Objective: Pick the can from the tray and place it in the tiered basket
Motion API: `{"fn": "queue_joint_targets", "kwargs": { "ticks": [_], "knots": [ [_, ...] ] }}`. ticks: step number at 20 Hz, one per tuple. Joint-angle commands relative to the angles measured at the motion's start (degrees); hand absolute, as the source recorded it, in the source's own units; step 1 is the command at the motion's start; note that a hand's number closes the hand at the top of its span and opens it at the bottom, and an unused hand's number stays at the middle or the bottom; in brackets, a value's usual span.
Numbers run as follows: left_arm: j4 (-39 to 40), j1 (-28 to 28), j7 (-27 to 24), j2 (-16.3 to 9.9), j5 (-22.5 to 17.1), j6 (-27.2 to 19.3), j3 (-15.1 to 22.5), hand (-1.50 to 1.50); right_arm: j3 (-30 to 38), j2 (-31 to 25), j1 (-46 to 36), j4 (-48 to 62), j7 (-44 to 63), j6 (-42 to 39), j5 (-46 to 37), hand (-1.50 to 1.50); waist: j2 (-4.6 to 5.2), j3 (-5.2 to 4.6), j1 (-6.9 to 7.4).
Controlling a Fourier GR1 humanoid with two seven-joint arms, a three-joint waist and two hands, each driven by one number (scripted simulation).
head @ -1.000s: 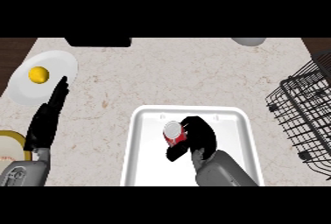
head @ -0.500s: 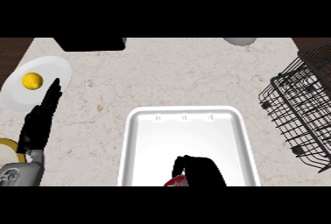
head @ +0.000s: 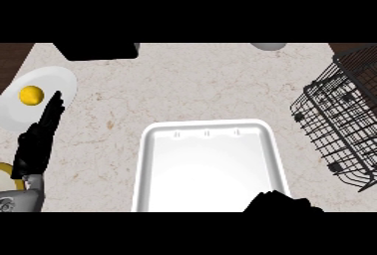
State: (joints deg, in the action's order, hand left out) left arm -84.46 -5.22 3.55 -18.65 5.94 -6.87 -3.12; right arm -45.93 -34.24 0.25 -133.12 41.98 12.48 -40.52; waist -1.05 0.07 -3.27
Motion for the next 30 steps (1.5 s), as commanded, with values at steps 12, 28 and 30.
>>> {"fn": "queue_joint_targets", "kwargs": {
  "ticks": [12, 28, 30],
  "knots": [
    [-2.26, 0.04, 1.67, 0.01, 0.81, 0.53, 0.48, 0.0, 31.7, -19.44, 5.61, -15.44, -4.95, -1.05, 15.69, 1.5, 0.41, -0.04, 0.66],
    [-2.4, -0.63, 1.52, 3.81, 3.6, -0.67, 3.01, 0.0, 56.49, -25.46, 1.79, 17.49, -29.13, -10.24, 18.14, 1.5, 1.14, -0.01, 3.36],
    [-0.33, -1.5, 0.49, 2.87, 3.36, 0.04, 1.49, 0.0, 61.33, -25.71, 1.23, 19.94, -31.5, -12.33, 20.67, 1.5, 1.04, -0.06, 2.85]
  ]
}}
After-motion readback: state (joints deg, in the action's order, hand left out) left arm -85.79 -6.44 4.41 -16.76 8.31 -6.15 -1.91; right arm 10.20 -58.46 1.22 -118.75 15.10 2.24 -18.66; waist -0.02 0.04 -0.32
